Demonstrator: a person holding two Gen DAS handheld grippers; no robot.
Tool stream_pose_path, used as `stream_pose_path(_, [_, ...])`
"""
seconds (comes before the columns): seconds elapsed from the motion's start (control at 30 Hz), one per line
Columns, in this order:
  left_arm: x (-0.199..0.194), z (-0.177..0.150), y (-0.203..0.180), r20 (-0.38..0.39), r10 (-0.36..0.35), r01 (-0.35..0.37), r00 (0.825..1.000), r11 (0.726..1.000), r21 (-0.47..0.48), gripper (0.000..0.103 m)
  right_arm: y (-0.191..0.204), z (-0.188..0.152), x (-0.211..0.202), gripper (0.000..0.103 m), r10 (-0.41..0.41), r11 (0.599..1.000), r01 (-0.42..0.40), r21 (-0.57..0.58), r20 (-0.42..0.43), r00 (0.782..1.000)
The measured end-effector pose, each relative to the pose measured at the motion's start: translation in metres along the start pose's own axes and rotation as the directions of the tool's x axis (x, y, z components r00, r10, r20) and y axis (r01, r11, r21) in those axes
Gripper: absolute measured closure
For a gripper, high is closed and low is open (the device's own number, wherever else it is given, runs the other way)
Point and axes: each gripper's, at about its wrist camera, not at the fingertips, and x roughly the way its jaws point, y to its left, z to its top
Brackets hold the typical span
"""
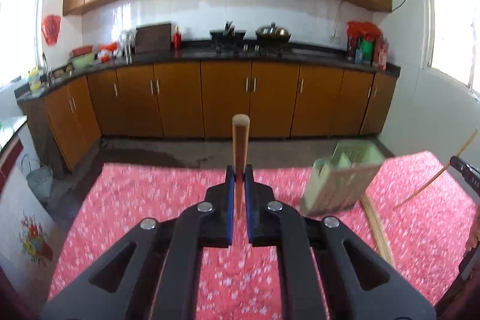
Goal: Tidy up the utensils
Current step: 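Lift both chopsticks into the metal holder and open both tools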
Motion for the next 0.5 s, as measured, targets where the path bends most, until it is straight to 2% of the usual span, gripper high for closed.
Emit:
stream_pose_path(0.1, [-0.015,0.032,-0.011,0.060,-0.045,0.045,0.997,0.999,0.001,0.095,0.010,0.033,-0.014,0.095,0.054,0.998,-0.057,0.030,0.079,0.995])
stream_pose_path(0.27, [-0.026,0.071,-0.036,0.115,-0.151,0.154,0.982,0.988,-0.011,0.095,0.040,0.077,-0.026,0.095,0.135,0.989,-0.145,0.039,0.198,0.971])
stream_pose_path(0.4, [-0.017,0.081,-0.065,0.124,-0.203,0.203,0.971,0.979,0.009,0.095,0.060,0.084,-0.013,0.095,0.170,0.984,-0.177,0.013,0.223,0.960])
stream_pose_path(0.5, [0.000,0.076,-0.083,0.101,-0.240,0.241,0.965,0.971,0.008,0.095,0.069,0.077,0.007,0.095,0.181,0.983,-0.183,-0.004,0.185,0.966])
